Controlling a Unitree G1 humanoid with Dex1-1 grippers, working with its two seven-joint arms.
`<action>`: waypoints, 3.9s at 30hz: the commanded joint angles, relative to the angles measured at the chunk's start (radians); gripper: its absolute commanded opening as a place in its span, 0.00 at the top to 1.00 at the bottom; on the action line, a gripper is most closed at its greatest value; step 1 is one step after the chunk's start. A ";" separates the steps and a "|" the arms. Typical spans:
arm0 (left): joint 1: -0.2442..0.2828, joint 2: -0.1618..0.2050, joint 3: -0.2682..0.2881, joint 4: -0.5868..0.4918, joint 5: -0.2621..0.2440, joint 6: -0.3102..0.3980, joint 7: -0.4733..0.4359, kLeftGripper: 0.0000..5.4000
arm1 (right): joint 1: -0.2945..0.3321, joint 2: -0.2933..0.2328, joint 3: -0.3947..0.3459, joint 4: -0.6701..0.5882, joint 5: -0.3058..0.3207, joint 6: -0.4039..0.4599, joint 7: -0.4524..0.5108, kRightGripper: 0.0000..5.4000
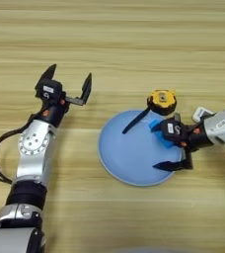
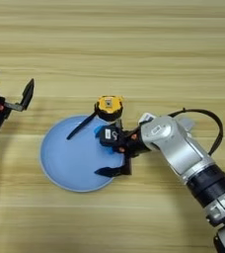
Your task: Move the objects on the table
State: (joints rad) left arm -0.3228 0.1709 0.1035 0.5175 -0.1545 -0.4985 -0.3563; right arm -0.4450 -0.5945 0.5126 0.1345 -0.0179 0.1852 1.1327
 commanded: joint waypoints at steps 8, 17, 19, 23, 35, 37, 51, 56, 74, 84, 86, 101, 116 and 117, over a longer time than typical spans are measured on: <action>-0.002 0.008 0.000 0.007 0.002 0.000 -0.006 0.00 | 0.098 -0.154 -0.024 -0.023 -0.041 -0.031 0.071 0.01; -0.013 0.020 0.008 0.016 -0.004 0.001 -0.019 0.00 | 0.145 -0.204 -0.095 -0.086 -0.011 -0.028 0.082 0.01; -0.015 0.022 0.010 0.017 -0.004 0.002 -0.022 0.00 | 0.145 -0.205 -0.110 -0.096 0.001 -0.035 0.084 0.01; -0.019 0.026 0.013 0.023 -0.005 0.000 -0.027 0.00 | 0.149 -0.192 -0.160 -0.164 0.077 -0.033 0.107 0.01; -0.026 0.029 0.016 0.032 -0.007 -0.002 -0.034 0.00 | 0.136 -0.151 -0.321 -0.307 0.219 0.020 0.021 0.01; -0.025 0.028 0.015 0.030 -0.006 -0.001 -0.033 0.00 | 0.141 -0.172 -0.329 -0.290 0.201 0.011 0.024 0.01; -0.021 0.015 0.006 0.034 0.001 -0.006 -0.023 0.00 | 0.154 -0.341 -0.393 -0.225 0.081 -0.097 0.020 0.01; -0.022 0.013 0.006 0.040 0.003 -0.007 -0.023 0.00 | 0.199 -0.355 -0.427 -0.222 0.025 -0.159 -0.047 0.01; -0.027 0.017 0.008 0.054 0.002 -0.017 -0.026 0.00 | 0.243 -0.180 -0.375 -0.222 -0.067 -0.001 -0.287 0.01; -0.028 0.017 0.009 0.055 0.000 -0.016 -0.026 0.00 | 0.204 -0.173 -0.339 -0.191 -0.149 0.010 -0.327 0.01; -0.029 0.017 0.009 0.055 0.000 -0.016 -0.026 0.00 | 0.205 -0.175 -0.335 -0.192 -0.156 0.009 -0.317 0.01; -0.034 0.015 0.009 0.058 -0.001 -0.015 -0.025 0.00 | 0.236 -0.180 -0.270 -0.188 -0.203 -0.012 -0.279 0.01; -0.033 0.013 0.009 0.064 -0.002 -0.019 -0.026 0.00 | 0.242 -0.142 -0.237 -0.244 -0.168 -0.001 -0.245 0.01; -0.033 0.013 0.009 0.064 -0.001 -0.019 -0.026 0.00 | 0.242 -0.137 -0.236 -0.257 -0.161 0.005 -0.241 0.01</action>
State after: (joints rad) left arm -0.3449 0.1796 0.1137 0.5733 -0.1599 -0.5133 -0.3787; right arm -0.2109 -0.7406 0.2709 -0.0883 -0.1990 0.1704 0.8760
